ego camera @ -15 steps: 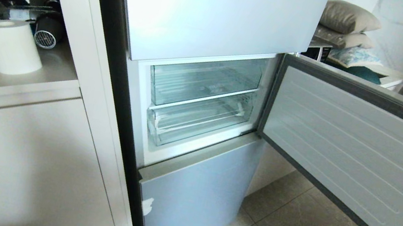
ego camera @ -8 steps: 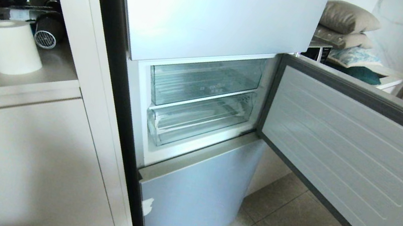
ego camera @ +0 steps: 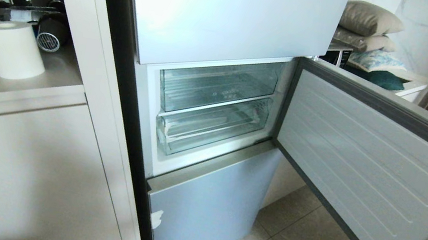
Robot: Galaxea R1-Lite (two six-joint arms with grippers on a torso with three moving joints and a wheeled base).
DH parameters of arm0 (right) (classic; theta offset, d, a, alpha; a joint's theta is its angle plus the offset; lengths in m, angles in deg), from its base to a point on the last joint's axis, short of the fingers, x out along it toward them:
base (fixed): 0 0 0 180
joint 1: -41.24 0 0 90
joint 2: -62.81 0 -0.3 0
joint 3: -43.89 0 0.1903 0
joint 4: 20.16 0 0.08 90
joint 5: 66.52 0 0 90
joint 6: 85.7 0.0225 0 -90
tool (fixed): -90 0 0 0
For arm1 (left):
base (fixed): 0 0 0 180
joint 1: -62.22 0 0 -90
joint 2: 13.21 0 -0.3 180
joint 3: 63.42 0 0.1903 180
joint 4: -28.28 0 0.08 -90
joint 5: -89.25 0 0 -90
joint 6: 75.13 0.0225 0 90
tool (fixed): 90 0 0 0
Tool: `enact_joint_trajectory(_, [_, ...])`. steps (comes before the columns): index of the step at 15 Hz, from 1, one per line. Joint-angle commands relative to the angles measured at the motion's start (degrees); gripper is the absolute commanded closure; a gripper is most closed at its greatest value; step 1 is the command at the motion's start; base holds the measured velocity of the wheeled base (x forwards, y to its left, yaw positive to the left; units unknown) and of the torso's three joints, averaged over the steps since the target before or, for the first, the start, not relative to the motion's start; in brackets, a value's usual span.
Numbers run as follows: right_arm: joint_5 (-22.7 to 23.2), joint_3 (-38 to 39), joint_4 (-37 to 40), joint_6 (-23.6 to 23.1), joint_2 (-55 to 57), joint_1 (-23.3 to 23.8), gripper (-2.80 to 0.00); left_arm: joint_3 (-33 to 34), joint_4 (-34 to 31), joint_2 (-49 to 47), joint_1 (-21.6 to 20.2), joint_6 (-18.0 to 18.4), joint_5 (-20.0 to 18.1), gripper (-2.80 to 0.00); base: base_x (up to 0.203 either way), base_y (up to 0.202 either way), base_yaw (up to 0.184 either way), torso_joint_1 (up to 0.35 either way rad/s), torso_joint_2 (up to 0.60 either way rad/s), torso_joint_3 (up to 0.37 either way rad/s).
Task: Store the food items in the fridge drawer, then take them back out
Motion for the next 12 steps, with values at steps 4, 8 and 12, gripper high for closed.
enact_joint_trajectory(4, [2.56,-5.67,-14.44,2.29,32.31,-0.15,0.00,1.13,2.59,4.88,-0.24,-0.74,-0.02,0.00,0.000,0.000,0.000,0.000,0.00,0.000])
enact_joint_trajectory(8, [2.96,-7.43,-26.68,4.84,45.55,1.60,0.00,1.13,2.37,4.91,-0.33,-11.94,4.00,0.00,0.000,0.000,0.000,0.000,0.00,0.000])
enact_joint_trajectory(12, [2.28,-9.11,-37.67,5.24,56.06,4.96,0.00,1.13,2.37,4.91,-0.33,-11.94,4.00,0.00,0.000,0.000,0.000,0.000,0.00,0.000])
